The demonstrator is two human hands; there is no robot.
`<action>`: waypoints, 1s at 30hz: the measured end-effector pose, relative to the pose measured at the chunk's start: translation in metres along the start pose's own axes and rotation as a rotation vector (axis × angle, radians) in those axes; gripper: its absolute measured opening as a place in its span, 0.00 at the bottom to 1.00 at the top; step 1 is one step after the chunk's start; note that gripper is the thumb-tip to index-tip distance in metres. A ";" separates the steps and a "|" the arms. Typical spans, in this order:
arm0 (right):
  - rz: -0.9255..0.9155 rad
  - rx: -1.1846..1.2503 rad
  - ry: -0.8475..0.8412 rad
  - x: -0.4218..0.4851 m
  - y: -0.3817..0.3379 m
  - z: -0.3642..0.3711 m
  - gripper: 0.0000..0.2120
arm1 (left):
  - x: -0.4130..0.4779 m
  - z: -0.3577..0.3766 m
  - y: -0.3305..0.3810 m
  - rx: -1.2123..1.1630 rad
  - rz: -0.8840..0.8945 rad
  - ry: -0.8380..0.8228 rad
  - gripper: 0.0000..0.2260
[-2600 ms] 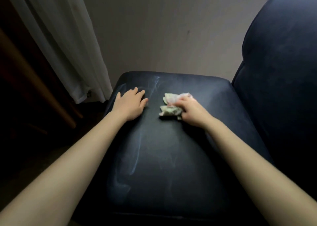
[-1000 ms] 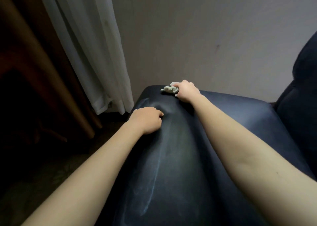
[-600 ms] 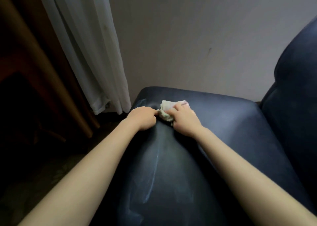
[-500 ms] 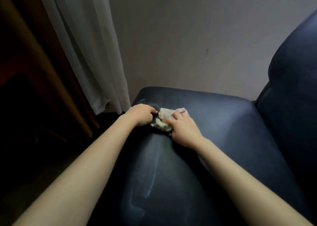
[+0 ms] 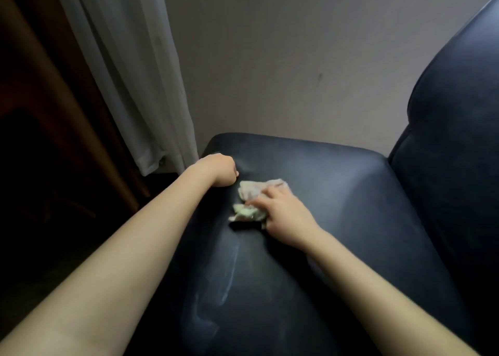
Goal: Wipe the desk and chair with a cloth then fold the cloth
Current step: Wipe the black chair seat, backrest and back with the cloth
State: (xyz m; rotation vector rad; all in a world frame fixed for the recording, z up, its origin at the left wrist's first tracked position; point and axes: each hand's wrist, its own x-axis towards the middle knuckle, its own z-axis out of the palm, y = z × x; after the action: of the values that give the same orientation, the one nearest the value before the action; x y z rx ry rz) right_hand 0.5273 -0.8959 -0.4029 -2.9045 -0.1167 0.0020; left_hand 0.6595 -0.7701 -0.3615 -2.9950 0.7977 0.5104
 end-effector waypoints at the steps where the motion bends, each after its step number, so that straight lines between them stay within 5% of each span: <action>1: 0.036 -0.021 -0.004 0.014 0.011 -0.004 0.23 | -0.003 0.000 0.000 -0.002 -0.001 -0.008 0.17; 17: 0.244 -0.012 -0.001 0.207 0.052 -0.020 0.21 | 0.010 0.014 -0.006 0.061 0.023 0.081 0.16; 30: 0.077 0.048 -0.079 0.040 0.027 -0.005 0.24 | -0.001 0.007 0.002 0.066 0.001 0.017 0.15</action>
State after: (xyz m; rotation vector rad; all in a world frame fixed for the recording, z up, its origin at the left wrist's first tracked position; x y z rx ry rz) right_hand 0.5691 -0.9202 -0.4035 -2.8593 -0.0178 0.1316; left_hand 0.6558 -0.7708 -0.3676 -2.9429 0.8006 0.4509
